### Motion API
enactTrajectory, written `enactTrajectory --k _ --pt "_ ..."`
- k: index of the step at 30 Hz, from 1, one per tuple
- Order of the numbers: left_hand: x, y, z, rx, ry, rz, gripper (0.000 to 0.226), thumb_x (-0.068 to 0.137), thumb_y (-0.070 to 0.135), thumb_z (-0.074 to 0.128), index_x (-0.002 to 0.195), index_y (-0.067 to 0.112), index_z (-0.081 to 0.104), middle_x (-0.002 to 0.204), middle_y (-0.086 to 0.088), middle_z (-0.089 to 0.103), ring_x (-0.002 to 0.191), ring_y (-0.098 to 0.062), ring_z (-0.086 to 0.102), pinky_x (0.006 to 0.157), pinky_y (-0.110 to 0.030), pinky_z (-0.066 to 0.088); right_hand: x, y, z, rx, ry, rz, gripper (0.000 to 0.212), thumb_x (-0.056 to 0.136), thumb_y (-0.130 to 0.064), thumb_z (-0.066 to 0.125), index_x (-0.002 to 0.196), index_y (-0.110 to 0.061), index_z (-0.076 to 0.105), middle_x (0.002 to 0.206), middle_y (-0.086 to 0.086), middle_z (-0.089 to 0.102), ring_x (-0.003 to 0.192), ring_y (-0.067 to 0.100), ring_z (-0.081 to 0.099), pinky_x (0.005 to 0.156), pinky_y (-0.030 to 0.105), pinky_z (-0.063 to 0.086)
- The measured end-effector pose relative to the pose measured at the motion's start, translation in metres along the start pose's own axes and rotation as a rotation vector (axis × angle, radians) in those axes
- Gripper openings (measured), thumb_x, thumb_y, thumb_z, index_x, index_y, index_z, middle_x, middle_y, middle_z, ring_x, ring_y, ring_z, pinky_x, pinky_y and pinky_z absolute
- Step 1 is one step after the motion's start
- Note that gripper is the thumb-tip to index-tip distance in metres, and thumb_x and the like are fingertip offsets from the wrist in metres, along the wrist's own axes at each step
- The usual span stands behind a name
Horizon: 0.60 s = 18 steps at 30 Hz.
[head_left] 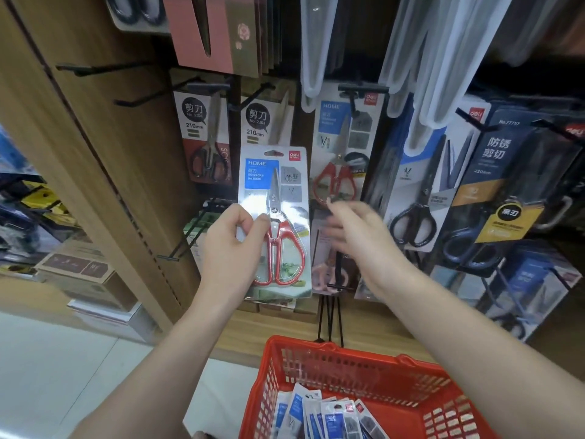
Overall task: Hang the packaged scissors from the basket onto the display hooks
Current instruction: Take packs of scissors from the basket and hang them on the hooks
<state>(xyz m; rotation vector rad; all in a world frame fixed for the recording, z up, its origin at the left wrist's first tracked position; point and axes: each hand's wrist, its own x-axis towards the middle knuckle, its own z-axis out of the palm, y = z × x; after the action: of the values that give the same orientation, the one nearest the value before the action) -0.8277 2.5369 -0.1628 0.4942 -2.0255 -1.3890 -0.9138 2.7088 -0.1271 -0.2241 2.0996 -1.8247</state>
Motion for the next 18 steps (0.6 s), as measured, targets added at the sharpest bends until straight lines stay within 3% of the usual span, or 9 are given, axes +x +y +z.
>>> enactTrajectory --k 2,5,6,8,10,13,15,18 --pt "-0.002 0.004 0.003 -0.019 -0.033 0.017 0.038 0.103 0.029 0.065 0.075 0.016 0.043 0.091 -0.015 0.062 0.098 -0.034 0.067 0.079 -0.055 0.054 -0.016 0.006 0.005 0.098 -0.173 0.036 0.034 0.101 -0.043 0.064 0.124 -0.019 0.061 0.108 0.002 0.078 0.098 0.015 0.077 0.078 0.028 0.061" --pt "-0.008 0.007 0.008 -0.042 -0.1 0.077 0.038 0.101 0.031 0.066 0.075 0.013 0.044 0.073 0.002 0.052 0.074 -0.012 0.054 0.071 -0.026 0.042 -0.027 0.013 0.009 0.147 -0.22 -0.021 0.021 0.1 -0.021 0.068 0.12 -0.014 0.067 0.105 0.009 0.08 0.092 0.02 0.077 0.071 0.031 0.058" --pt "-0.01 0.008 0.009 -0.061 -0.125 0.089 0.037 0.099 0.035 0.065 0.075 0.013 0.045 0.07 0.004 0.048 0.07 -0.008 0.048 0.068 -0.023 0.039 -0.029 0.014 0.009 0.195 -0.217 -0.043 0.02 0.1 -0.013 0.067 0.12 -0.012 0.067 0.102 0.01 0.08 0.086 0.02 0.078 0.066 0.029 0.058" --pt "-0.011 0.01 0.011 -0.092 -0.175 0.097 0.034 0.096 0.044 0.063 0.076 0.021 0.047 0.069 0.005 0.048 0.067 -0.006 0.046 0.066 -0.025 0.039 -0.032 0.015 0.006 0.248 -0.2 -0.083 0.02 0.1 -0.007 0.066 0.12 -0.01 0.067 0.1 0.012 0.079 0.081 0.021 0.078 0.059 0.027 0.059" --pt "-0.014 0.013 0.011 -0.121 -0.223 0.097 0.027 0.093 0.051 0.063 0.083 0.03 0.05 0.072 0.007 0.054 0.066 -0.013 0.051 0.065 -0.033 0.044 -0.035 0.02 0.0 0.253 -0.181 -0.141 0.019 0.099 -0.009 0.067 0.118 -0.013 0.068 0.104 0.012 0.079 0.091 0.027 0.079 0.066 0.031 0.061" --pt "-0.02 0.018 0.013 -0.217 -0.254 0.06 0.037 0.086 0.052 0.072 0.105 0.03 0.049 0.095 -0.007 0.069 0.083 -0.044 0.068 0.076 -0.064 0.058 -0.041 0.027 -0.007 0.254 -0.16 -0.218 0.018 0.099 -0.011 0.068 0.117 -0.016 0.068 0.106 0.011 0.079 0.098 0.028 0.078 0.074 0.033 0.063" --pt "-0.023 0.022 0.015 -0.253 -0.262 0.051 0.051 0.082 0.049 0.077 0.115 0.027 0.045 0.102 -0.001 0.076 0.088 -0.04 0.075 0.08 -0.068 0.059 -0.047 0.028 -0.012 0.226 -0.164 -0.253 0.017 0.1 -0.009 0.065 0.116 -0.016 0.068 0.107 0.01 0.079 0.098 0.028 0.078 0.077 0.034 0.064" --pt "-0.024 0.026 0.018 -0.296 -0.273 0.043 0.061 0.079 0.041 0.081 0.124 0.026 0.042 0.111 0.003 0.079 0.098 -0.024 0.079 0.085 -0.059 0.064 -0.055 0.023 -0.017 0.124 -0.157 -0.292 0.018 0.102 -0.009 0.064 0.115 -0.021 0.068 0.106 0.004 0.079 0.097 0.022 0.078 0.076 0.033 0.064"
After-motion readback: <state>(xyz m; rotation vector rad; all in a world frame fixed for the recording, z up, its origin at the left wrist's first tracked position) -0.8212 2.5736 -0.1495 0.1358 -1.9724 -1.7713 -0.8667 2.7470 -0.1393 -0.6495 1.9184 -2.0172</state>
